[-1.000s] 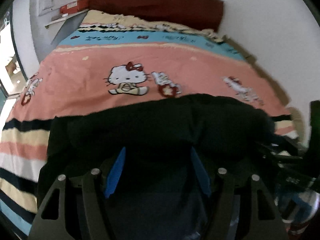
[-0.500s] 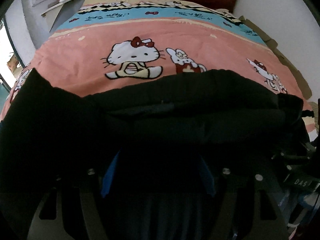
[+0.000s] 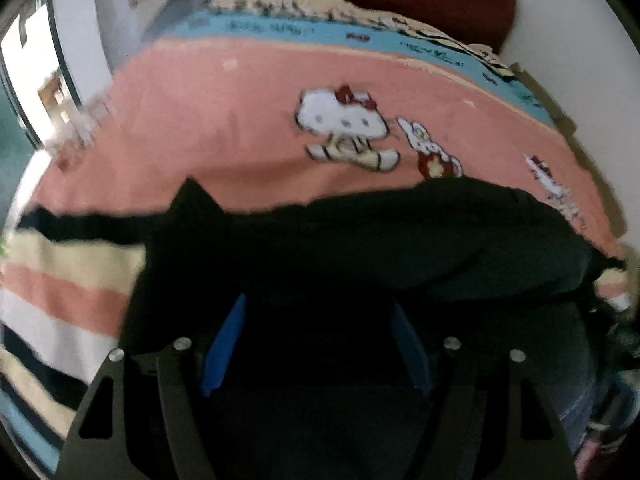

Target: Fold large clothes

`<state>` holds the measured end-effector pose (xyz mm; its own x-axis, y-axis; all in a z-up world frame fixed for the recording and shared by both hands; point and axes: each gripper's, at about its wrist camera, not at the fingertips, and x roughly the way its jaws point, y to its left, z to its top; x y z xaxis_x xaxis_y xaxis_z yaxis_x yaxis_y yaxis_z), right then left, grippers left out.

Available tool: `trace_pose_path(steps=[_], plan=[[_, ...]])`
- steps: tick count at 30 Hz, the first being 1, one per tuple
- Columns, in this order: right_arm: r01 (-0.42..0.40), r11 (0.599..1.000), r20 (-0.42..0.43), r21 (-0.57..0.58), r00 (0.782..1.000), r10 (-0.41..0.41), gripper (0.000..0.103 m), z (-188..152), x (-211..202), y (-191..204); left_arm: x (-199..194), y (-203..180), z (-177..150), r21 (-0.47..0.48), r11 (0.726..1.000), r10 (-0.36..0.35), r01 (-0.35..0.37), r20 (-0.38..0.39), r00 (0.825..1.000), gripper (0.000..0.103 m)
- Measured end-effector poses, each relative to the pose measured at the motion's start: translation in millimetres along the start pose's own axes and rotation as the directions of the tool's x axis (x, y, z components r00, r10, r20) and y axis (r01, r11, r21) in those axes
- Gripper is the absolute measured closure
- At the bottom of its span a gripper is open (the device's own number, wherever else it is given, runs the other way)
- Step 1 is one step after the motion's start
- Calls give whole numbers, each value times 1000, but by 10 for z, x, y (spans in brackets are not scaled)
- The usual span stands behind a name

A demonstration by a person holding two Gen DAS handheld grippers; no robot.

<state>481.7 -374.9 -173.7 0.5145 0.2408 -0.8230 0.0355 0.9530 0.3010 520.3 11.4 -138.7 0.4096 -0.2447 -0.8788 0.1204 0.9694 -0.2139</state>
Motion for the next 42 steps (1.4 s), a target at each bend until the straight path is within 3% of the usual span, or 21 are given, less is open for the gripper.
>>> trace_pose_path(steps=[6, 10, 13, 16, 20, 29, 42], plan=[[-57, 997, -1, 47, 998, 58, 3, -103, 208, -105, 157, 3, -108, 0, 1000, -31, 31, 15, 999, 31], [-35, 999, 2, 37, 999, 35, 3, -125, 166, -59, 81, -41, -132, 6, 1000, 7, -7, 17, 1000, 31], [5, 1000, 18, 9, 1000, -5, 3, -165, -53, 21, -187, -107, -246, 14, 997, 71, -72, 86, 994, 31], [17, 999, 77, -47, 997, -13, 4, -279, -370, 105, -483, -149, -459, 23, 996, 77, -82, 169, 983, 31], [17, 998, 119, -62, 993, -9, 4, -485, -605, 71, -627, -173, -701, 38, 993, 101, -113, 226, 969, 31], [12, 999, 73, -44, 997, -8, 2, -720, -231, -102, -470, -245, -937, 83, 981, 146, -174, 267, 953, 31], [-54, 998, 89, -14, 995, 55, 1, -807, -79, -239, -366, -262, -1038, 90, 980, 144, -177, 293, 945, 30]])
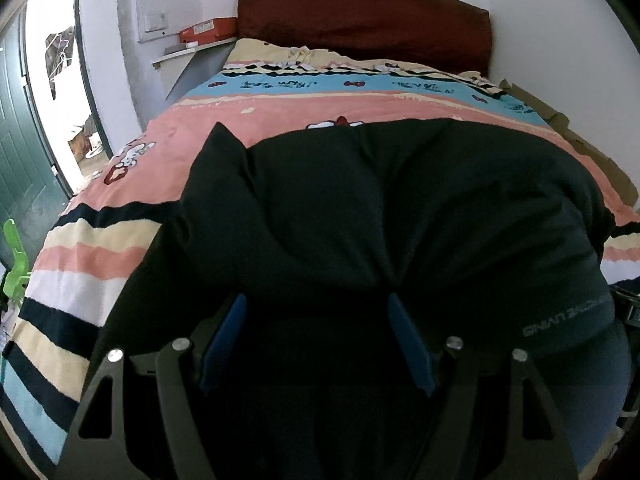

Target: Fold large clothes

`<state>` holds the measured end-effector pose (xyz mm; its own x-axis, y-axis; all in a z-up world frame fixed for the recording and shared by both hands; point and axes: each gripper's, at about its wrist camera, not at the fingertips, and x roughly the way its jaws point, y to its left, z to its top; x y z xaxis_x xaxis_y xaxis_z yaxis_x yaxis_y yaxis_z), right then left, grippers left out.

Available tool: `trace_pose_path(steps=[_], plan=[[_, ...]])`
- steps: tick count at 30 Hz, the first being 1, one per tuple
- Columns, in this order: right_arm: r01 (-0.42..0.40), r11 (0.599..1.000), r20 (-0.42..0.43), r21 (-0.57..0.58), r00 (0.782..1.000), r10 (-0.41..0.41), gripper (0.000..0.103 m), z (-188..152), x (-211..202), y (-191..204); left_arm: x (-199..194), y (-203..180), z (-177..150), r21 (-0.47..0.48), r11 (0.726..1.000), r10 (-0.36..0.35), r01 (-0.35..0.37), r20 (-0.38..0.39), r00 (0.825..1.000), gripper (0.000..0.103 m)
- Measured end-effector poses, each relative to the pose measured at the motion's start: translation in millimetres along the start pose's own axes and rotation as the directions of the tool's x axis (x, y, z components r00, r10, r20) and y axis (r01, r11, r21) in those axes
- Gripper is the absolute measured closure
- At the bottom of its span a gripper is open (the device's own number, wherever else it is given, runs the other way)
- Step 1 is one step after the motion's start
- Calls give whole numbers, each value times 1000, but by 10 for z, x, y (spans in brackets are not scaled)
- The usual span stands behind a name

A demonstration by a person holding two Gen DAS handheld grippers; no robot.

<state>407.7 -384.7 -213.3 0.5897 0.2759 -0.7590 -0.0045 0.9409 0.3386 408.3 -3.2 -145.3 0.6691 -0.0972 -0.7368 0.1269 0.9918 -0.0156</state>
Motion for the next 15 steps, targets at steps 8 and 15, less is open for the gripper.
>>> trace_pose_path(steps=[8, 15], plan=[[-31, 999, 33, 14, 999, 31, 1, -72, 32, -47, 17, 2, -88, -10, 1000, 0, 0, 33, 999, 30], [-31, 999, 43, 18, 999, 31, 1, -89, 56, -45, 36, 22, -102, -11, 1000, -2, 3, 36, 999, 30]])
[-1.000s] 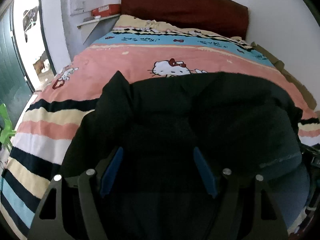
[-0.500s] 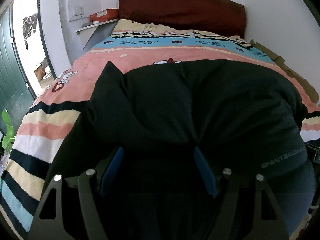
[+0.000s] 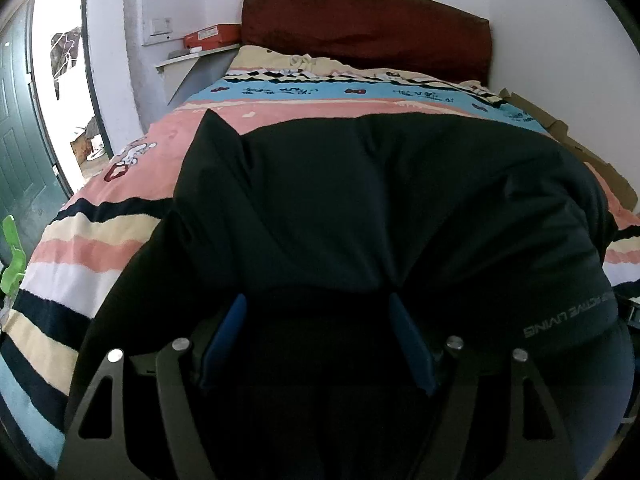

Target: Fold large clothes

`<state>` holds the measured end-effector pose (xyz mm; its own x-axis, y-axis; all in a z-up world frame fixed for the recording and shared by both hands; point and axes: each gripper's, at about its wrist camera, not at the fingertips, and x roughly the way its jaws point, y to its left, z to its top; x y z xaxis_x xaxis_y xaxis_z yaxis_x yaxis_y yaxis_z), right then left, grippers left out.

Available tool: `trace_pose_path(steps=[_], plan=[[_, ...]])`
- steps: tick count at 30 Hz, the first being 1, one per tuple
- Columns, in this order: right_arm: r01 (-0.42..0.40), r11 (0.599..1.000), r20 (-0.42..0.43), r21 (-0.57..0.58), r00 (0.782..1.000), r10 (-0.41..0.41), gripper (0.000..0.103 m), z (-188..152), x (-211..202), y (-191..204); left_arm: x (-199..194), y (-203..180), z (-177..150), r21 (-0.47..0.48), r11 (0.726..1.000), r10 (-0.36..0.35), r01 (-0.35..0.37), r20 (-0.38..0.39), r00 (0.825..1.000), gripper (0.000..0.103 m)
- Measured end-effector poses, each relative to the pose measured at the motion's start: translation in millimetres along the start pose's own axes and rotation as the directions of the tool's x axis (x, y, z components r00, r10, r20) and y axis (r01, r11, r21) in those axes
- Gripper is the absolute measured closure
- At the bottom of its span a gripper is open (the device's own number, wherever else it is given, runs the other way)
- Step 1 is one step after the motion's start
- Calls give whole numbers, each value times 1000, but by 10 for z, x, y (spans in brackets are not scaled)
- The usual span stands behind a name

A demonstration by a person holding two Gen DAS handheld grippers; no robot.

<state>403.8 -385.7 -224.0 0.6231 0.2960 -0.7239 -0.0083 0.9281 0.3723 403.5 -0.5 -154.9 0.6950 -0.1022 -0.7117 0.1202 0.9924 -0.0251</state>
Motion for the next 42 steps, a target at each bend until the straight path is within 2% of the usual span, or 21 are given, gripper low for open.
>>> trace_pose_path(steps=[10, 14, 16, 20, 24, 27, 32, 37, 42], plan=[[51, 998, -38, -21, 998, -52, 1, 58, -18, 86, 20, -26, 13, 10, 1000, 14, -13, -40, 999, 30], [101, 994, -65, -31, 993, -102, 1, 141, -137, 147, -72, 63, 90, -5, 1000, -16, 16, -72, 997, 31], [116, 992, -40, -46, 992, -118, 1, 181, -262, 208, -155, 95, 166, -13, 999, -35, 34, -63, 997, 31], [79, 991, 13, -108, 997, -78, 1, 382, -420, 477, -217, -6, 445, 26, 997, -66, 67, -45, 997, 31], [31, 981, -2, -194, 1000, -32, 1, 627, -260, 882, -26, -303, 730, 120, 989, -82, 91, -82, 993, 31], [48, 966, -61, -253, 996, -65, 1, 781, 65, 1040, 196, -453, 872, 157, 985, -49, 66, -107, 993, 31], [32, 982, -83, -186, 995, -49, 0, 924, 235, 873, 406, -475, 829, 149, 988, -31, 51, -128, 991, 30], [30, 982, -79, -184, 996, -45, 0, 840, 210, 835, 310, -502, 722, 166, 986, 14, 0, -79, 997, 29], [65, 974, -35, -218, 997, -74, 1, 791, -48, 824, 86, -543, 615, 230, 971, 66, -63, -4, 998, 29]])
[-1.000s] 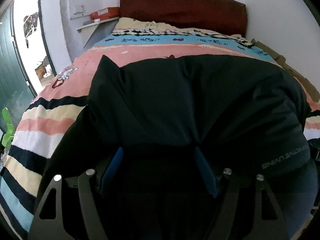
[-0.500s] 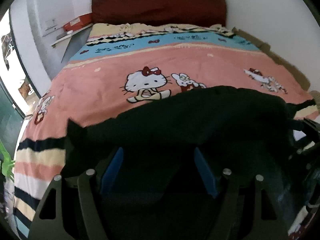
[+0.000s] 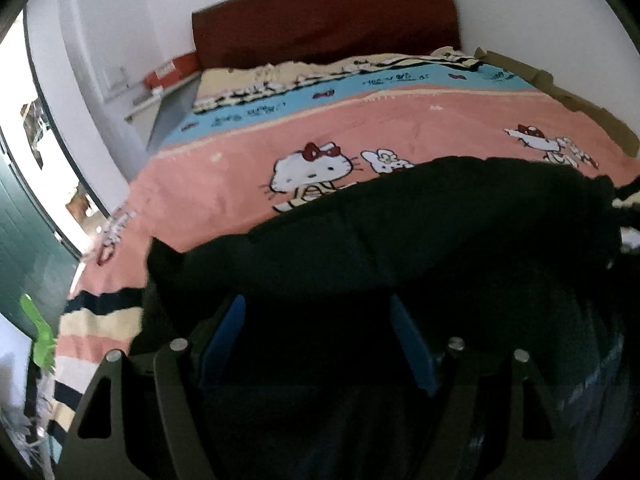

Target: Fold large clothes

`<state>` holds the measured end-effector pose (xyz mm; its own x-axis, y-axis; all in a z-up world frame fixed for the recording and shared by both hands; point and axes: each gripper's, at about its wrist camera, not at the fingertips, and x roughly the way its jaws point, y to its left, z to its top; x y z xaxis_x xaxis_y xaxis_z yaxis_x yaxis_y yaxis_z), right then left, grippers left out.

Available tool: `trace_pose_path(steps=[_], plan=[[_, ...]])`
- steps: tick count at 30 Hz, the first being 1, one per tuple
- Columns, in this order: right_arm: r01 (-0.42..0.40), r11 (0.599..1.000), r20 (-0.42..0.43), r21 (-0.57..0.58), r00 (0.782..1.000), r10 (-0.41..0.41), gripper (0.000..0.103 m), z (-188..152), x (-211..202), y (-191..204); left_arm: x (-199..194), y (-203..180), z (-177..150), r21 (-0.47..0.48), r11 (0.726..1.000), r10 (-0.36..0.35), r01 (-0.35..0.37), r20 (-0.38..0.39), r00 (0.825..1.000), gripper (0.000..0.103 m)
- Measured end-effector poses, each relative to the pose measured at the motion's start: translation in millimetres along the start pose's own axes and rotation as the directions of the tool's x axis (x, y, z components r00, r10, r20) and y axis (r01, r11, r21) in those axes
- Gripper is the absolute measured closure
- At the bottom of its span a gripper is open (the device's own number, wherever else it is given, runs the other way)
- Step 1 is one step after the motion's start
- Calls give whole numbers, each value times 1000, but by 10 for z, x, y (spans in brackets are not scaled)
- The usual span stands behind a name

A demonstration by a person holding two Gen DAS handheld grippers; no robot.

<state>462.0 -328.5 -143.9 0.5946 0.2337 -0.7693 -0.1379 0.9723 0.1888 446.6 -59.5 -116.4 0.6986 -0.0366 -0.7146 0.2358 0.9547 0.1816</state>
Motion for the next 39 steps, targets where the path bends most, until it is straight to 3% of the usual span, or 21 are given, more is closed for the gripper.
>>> trace_pose_path(steps=[8, 12, 16, 24, 29, 39], plan=[[-22, 996, -34, 88, 999, 25, 1, -444, -85, -434, -112, 149, -243, -55, 998, -37, 37, -2, 999, 29], [14, 994, -33, 106, 999, -11, 1, -569, -143, -576, -211, 156, -297, -54, 997, -53, 54, 16, 998, 29], [58, 995, 9, 78, 998, -59, 1, -589, -334, -494, -362, 111, -368, -33, 998, -56, 57, 49, 997, 29], [-69, 997, 109, 43, 992, 64, 1, -710, -647, -73, -590, 85, -622, -36, 997, -70, 73, 72, 995, 29], [-90, 995, 78, 39, 993, 87, 1, -825, -569, 56, -622, 94, -700, -36, 997, -61, 64, 63, 996, 29], [-25, 998, 40, 62, 999, 23, 1, -1022, -580, -92, -780, 92, -798, -30, 999, -36, 37, 45, 998, 29]])
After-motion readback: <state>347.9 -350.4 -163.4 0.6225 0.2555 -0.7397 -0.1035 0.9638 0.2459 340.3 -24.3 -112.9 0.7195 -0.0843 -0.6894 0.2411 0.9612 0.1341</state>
